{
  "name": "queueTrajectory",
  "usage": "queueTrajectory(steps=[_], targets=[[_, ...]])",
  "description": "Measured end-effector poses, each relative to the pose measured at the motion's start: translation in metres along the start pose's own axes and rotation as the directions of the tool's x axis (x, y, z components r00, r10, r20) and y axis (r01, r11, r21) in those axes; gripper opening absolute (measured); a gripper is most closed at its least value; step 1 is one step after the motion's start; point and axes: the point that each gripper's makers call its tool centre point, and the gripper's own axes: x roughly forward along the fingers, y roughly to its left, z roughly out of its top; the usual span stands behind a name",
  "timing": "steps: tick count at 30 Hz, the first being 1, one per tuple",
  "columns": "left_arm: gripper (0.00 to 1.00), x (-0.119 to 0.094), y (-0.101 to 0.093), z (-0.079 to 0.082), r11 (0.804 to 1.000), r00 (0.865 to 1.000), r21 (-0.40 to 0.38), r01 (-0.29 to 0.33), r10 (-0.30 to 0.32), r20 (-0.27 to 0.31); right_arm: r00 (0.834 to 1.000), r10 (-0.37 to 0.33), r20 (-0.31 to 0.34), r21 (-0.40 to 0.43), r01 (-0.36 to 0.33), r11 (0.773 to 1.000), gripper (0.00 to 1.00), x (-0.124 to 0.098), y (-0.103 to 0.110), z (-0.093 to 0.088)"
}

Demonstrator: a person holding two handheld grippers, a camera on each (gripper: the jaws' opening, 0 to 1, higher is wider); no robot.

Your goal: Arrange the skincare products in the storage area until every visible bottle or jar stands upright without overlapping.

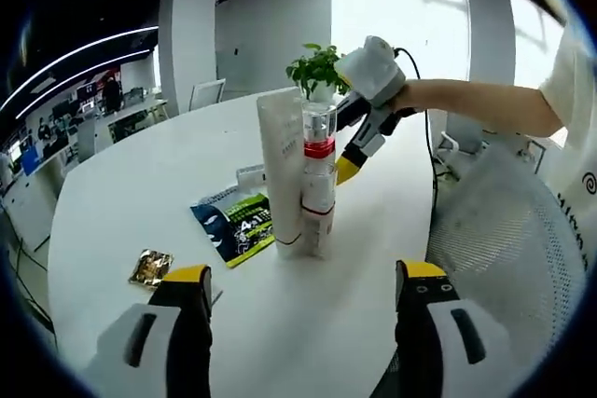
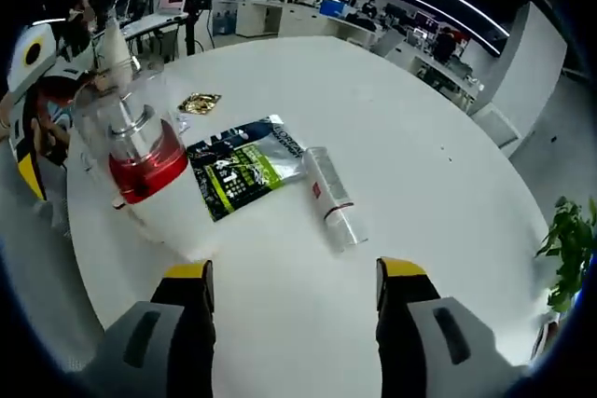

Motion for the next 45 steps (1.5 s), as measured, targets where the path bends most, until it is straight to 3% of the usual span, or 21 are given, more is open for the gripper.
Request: queueTrajectory(steps=[2, 4, 5, 10, 13, 18, 22, 24, 28, 37, 45], targets=[[0.78, 0.000, 0.001, -0.001, 1.000, 1.000, 0.001, -0.003, 0.003, 0.000, 1.000, 0.005, -0.005, -0.004, -0.005, 1.000, 0.68, 0.003, -0.001, 0.000], [0.78, 0.000, 0.008, -0.003, 0.996, 0.999, 0.075, -0.044, 0.045, -0.007, 1.000, 0.012, -0.008, 0.004, -0.012, 1.000, 0.68, 0.007, -0.003, 0.002], [0.80, 0.001, 0.008, -0.009, 0.995, 0.998, 0.091, -0.051, 0.055, -0.040, 1.000, 0.019, -0.010, 0.007, -0.019, 1.000, 0.67, 0.011, -0.004, 0.004], [0.86, 0.002, 0.004, -0.015, 0.993, 0.997, 0.114, -0.036, 0.044, -0.067, 1.000, 0.022, -0.016, -0.011, -0.022, 1.000, 0.66, 0.021, -0.012, 0.011], [0.88, 0.001, 0.004, -0.015, 0.995, 0.997, 0.098, -0.031, 0.038, -0.065, 0.999, 0.027, -0.023, -0.022, -0.028, 0.999, 0.65, 0.027, -0.017, 0.015], [0.94, -0.002, 0.005, -0.006, 0.999, 1.000, 0.037, -0.024, 0.024, -0.009, 0.998, 0.038, -0.053, -0.044, -0.040, 0.998, 0.62, 0.043, -0.025, 0.017], [0.97, -0.003, 0.008, -0.006, 0.999, 0.999, 0.033, -0.033, 0.034, -0.008, 0.994, 0.077, -0.076, -0.080, -0.084, 0.993, 0.58, 0.049, -0.021, 0.017], [0.99, -0.004, 0.008, -0.007, 0.999, 0.999, 0.021, -0.035, 0.035, -0.007, 0.994, 0.083, -0.074, -0.076, -0.089, 0.993, 0.53, 0.057, -0.029, 0.019], [0.99, -0.006, 0.009, -0.005, 0.999, 0.999, 0.025, -0.038, 0.038, 0.002, 0.992, 0.095, -0.089, -0.034, -0.098, 0.995, 0.50, 0.062, -0.032, 0.018], [0.99, -0.009, 0.002, 0.001, 0.999, 0.999, -0.032, 0.003, -0.002, 0.038, 0.985, 0.118, -0.129, -0.035, -0.124, 0.992, 0.48, 0.074, -0.036, 0.018], [0.99, -0.009, 0.009, 0.000, 0.999, 0.999, -0.037, -0.024, 0.025, 0.036, 0.972, 0.146, -0.183, -0.039, -0.155, 0.987, 0.41, 0.087, -0.033, 0.014]])
